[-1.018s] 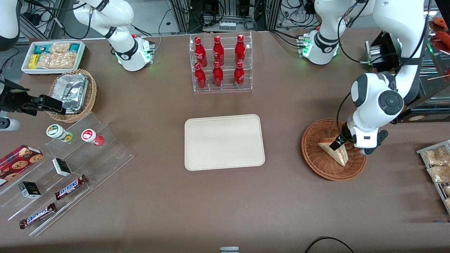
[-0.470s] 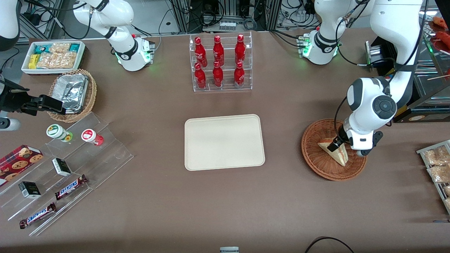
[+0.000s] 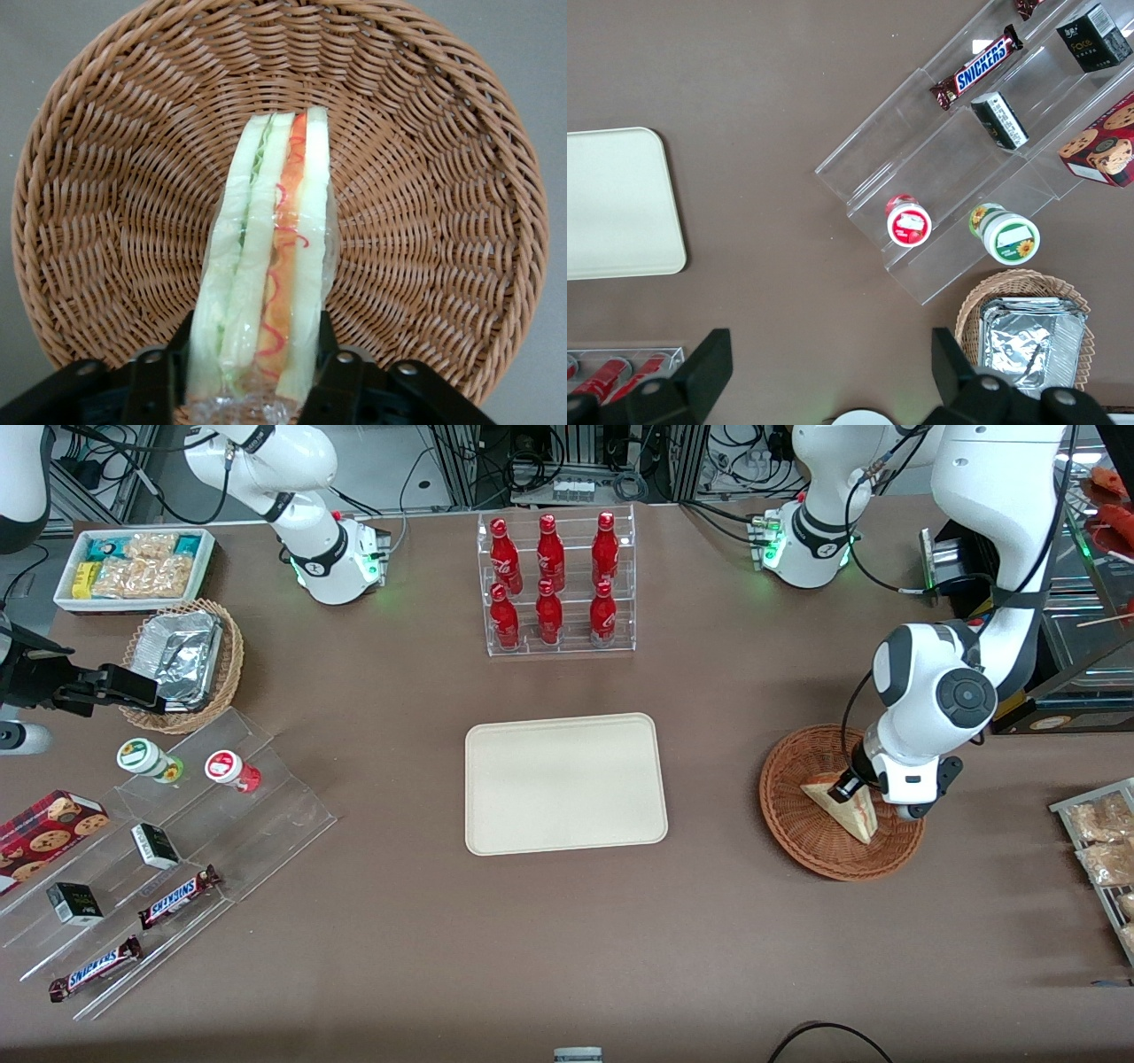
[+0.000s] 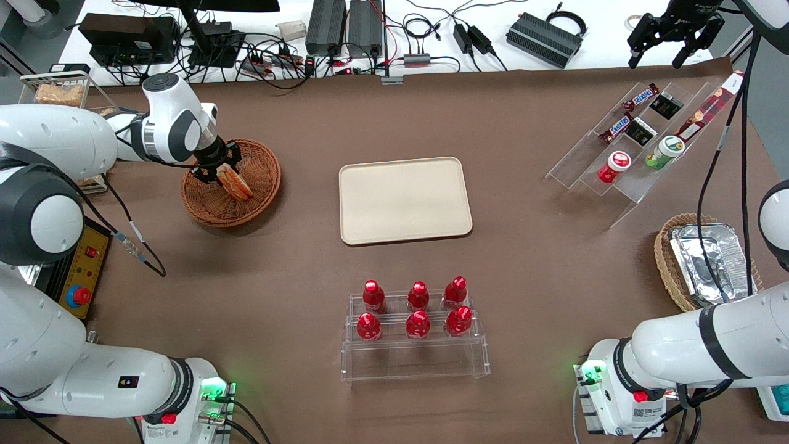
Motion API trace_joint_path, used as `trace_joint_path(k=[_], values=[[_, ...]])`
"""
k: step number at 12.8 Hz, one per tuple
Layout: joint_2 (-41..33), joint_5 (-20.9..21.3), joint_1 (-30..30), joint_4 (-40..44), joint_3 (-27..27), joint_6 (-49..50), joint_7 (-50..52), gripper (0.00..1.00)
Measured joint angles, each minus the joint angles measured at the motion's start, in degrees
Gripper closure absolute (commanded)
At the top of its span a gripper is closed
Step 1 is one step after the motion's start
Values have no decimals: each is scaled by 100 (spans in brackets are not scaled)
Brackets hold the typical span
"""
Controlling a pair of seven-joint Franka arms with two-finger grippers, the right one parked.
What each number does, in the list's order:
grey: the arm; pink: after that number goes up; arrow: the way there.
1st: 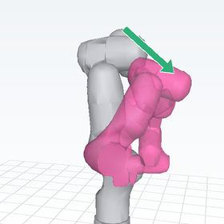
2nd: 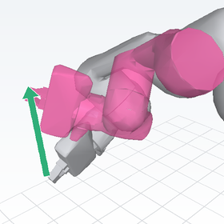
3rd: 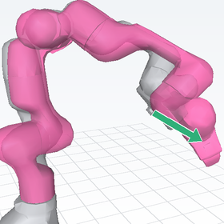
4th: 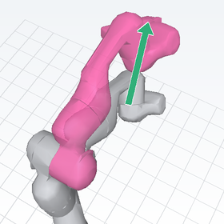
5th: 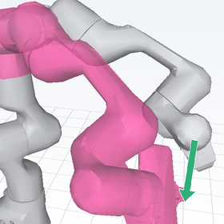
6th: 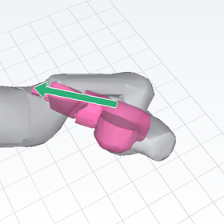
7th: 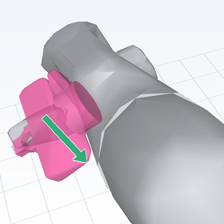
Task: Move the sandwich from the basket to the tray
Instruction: 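Close the left gripper on the sandwich's wrapped edge, then lift the sandwich and carry it with the left gripper over the tray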
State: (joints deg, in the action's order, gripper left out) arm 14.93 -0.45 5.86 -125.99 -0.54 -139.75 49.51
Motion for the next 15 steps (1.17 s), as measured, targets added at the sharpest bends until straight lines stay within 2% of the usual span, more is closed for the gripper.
trace_joint_path(k=[5,9,12,15], values=[[-93,7,12,33,10,102,-2,100],[-371,65,179,496,104,1147,-17,100],[-428,69,631,1147,158,2040,-9,100],[-423,74,1210,1401,177,2300,-8,100]])
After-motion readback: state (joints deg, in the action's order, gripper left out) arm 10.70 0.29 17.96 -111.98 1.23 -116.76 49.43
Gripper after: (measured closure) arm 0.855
